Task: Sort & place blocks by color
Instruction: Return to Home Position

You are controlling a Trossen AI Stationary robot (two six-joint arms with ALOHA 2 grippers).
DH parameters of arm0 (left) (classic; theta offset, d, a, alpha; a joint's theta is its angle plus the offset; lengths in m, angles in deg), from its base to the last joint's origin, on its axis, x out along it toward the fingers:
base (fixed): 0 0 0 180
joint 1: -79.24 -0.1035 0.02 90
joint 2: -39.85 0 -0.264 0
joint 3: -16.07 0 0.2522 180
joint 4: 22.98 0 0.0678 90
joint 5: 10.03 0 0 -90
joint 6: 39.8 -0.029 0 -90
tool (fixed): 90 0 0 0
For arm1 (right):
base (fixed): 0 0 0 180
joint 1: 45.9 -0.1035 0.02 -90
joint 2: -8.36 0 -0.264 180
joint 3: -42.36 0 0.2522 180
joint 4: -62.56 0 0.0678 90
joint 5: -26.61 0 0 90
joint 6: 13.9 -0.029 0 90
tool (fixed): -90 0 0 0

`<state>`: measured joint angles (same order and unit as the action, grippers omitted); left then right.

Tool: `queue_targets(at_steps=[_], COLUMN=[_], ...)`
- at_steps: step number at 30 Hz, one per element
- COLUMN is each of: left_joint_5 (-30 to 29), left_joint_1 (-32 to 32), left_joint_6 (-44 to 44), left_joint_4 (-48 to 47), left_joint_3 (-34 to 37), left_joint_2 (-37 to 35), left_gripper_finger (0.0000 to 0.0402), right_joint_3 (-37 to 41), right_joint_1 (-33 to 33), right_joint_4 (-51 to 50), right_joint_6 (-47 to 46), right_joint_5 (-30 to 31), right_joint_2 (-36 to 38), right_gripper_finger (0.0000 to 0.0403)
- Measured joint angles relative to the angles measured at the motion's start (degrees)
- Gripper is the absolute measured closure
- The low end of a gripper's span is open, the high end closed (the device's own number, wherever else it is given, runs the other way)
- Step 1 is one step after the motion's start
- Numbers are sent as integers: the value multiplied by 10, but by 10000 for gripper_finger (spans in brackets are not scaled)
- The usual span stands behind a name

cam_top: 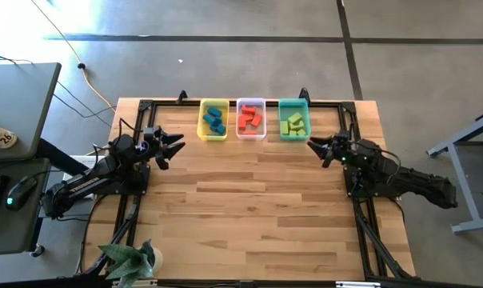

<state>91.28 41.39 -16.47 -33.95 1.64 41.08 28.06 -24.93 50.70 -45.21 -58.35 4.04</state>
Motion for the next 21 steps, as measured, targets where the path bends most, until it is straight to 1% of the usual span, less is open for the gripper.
queue_targets(at_steps=[4, 8, 11, 13, 21], left_joint_5=[0, 0, 0, 0, 0], left_joint_1=[0, 0, 0, 0, 0], left_joint_6=[-7, -80, -136, -157, -165], left_joint_4=[0, 0, -1, -1, 0], left_joint_3=[0, 0, 0, 0, 0], left_joint_2=[0, 0, 0, 0, 0], left_gripper_finger=[199, 199, 199, 199, 199], right_joint_3=[-1, -1, -1, -1, -1], right_joint_1=[-1, -1, -1, -1, -1], right_joint_4=[-2, -2, -11, -11, -12], right_joint_6=[1, 2, 4, 8, 13], right_joint_5=[-25, -52, -52, -52, -52], right_joint_2=[0, -1, -1, -1, -1], right_gripper_finger=[233, 233, 233, 233, 233])
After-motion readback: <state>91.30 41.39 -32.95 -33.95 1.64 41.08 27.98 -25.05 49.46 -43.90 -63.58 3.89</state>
